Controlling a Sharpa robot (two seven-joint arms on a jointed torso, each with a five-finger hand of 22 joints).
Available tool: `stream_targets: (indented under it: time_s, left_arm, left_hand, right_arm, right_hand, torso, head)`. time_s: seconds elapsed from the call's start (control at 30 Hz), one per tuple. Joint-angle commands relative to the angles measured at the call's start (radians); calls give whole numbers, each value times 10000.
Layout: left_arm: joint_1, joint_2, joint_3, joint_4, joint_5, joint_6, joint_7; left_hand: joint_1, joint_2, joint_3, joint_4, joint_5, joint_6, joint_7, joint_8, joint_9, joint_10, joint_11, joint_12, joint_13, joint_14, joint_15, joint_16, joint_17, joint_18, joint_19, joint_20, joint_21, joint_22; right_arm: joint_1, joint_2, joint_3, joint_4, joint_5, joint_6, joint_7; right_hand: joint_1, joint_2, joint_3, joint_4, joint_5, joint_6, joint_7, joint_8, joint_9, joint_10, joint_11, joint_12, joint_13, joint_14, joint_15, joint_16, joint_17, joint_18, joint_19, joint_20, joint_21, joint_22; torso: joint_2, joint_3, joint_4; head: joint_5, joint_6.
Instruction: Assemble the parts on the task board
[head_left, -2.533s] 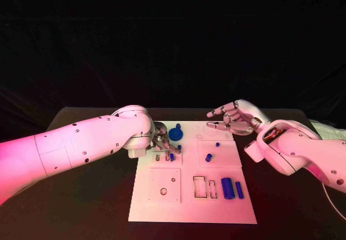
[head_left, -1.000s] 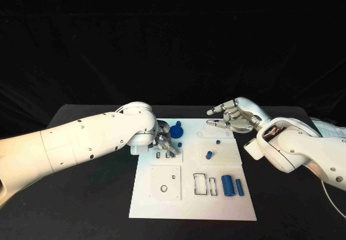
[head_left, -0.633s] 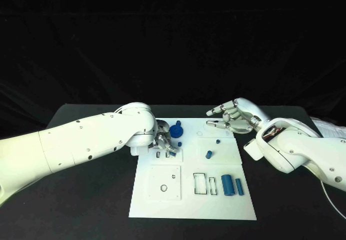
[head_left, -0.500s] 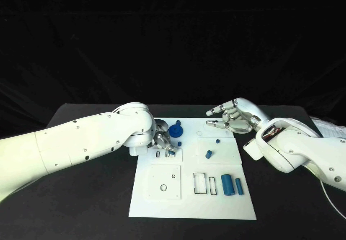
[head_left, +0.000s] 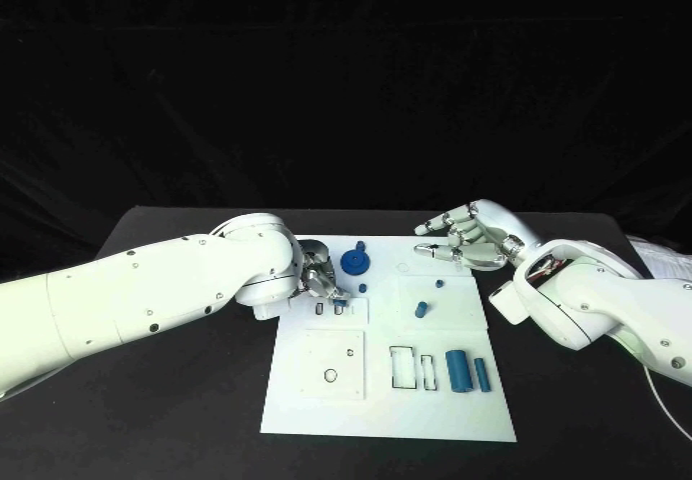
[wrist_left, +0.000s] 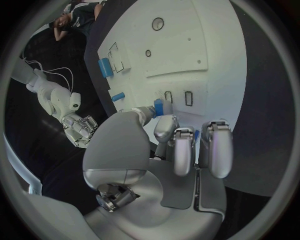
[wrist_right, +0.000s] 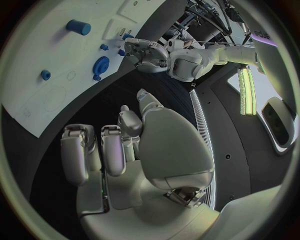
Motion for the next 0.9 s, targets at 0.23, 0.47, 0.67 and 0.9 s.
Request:
stream_targets:
  time_s: [0.23,0.47,0.67,0.9]
  left_arm:
    - [-270,-178,0,285,-1289,-748,-371]
    - [-402,-190,-2,343,-1623,-662,-393]
    - [-456,-171,-3,352,-1679,-436,-417]
    - [-478,-168,-3,351,-1668,-121,-472]
  left_hand:
    - [-91,-18,1528,-1499,-71,13,-77,34,18,69,-10,84,34,1051,15,31,2630,-156,462,8,79,1679]
    - [-99,-35,1553,-1527,-75,23,-79,35,25,87,-12,109,56,1051,13,31,2630,-164,482,7,98,1711]
    - [-102,-39,1558,-1533,-77,26,-79,36,27,92,-12,115,61,1051,13,31,2630,-164,482,6,97,1711]
    - [-107,-43,1564,-1539,-79,31,-80,37,29,96,-13,120,65,1051,13,31,2630,-165,485,6,100,1715]
  right_arm:
    - [-20,-11,0,16,-31,135,65]
    - [-22,-9,0,24,-31,119,90]
    - [-24,-6,0,27,-29,118,103]
    - [-25,-16,0,37,-21,124,105]
  right_hand:
    - [74,31,-40,-7,38,64,-10,9,10,-60,25,-62,-15,666,-27,-64,817,109,-66,-25,-34,1092]
    - [74,31,-40,-7,38,64,-10,9,10,-60,25,-62,-15,666,-27,-64,817,109,-66,-25,-34,1092]
    - [74,31,-40,-7,38,64,-10,9,10,-60,25,-62,-15,666,-27,-64,817,109,-66,-25,-34,1092]
    - [74,31,-40,-7,38,64,-10,9,10,-60,25,-62,-15,666,-27,-64,817,109,-66,-25,-34,1092]
  torso:
    - [-7,-11,-11]
    - [2,-12,-21]
    - [6,-5,-26]
    - [4,-1,-21]
  head:
    - [71,-43]
    - [100,-50]
    - [100,-64]
    - [96,-83]
